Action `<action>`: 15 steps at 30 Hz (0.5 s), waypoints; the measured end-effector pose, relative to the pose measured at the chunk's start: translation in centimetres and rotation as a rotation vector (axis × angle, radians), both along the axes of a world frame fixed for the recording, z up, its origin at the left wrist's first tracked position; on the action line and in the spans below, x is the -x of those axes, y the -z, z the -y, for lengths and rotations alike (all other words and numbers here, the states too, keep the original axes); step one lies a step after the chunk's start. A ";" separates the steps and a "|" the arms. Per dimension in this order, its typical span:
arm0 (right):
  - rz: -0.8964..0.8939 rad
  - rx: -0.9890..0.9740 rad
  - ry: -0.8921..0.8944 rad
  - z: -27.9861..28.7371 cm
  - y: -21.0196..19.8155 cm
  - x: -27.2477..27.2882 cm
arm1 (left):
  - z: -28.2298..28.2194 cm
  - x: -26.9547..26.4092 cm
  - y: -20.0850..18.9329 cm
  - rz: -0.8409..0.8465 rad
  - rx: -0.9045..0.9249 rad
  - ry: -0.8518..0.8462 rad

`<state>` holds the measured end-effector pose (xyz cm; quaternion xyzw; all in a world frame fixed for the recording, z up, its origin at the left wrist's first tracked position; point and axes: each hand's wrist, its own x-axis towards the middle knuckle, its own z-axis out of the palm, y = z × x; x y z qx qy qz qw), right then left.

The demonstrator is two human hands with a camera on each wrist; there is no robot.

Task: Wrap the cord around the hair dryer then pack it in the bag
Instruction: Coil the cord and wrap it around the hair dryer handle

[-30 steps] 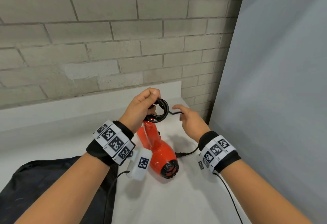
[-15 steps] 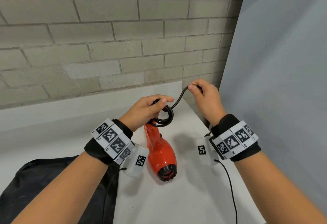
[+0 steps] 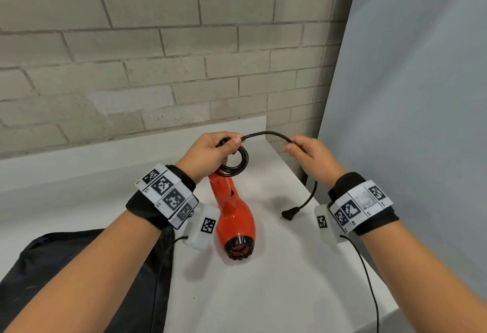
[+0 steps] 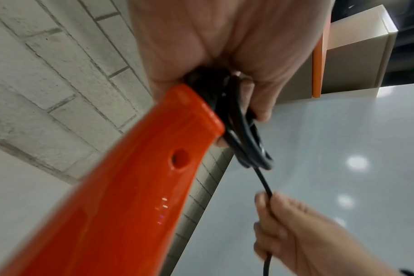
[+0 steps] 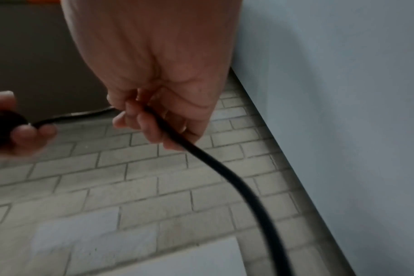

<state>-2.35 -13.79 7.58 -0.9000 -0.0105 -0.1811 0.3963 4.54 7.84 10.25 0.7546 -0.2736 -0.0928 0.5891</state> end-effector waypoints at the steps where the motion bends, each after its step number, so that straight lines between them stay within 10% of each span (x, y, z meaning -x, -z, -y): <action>1: -0.066 -0.010 0.009 0.4 1.2 0.1 | 0.1 -0.2 0.1 0.002 0.017 -0.029; 9: -0.593 0.114 -0.154 0.8 8.8 1.9 | 0.5 -0.6 0.6 0.012 0.143 -0.132; 15: -0.358 -0.050 0.077 -0.7 7.4 1.7 | 0.4 -0.2 0.6 0.072 0.116 -0.180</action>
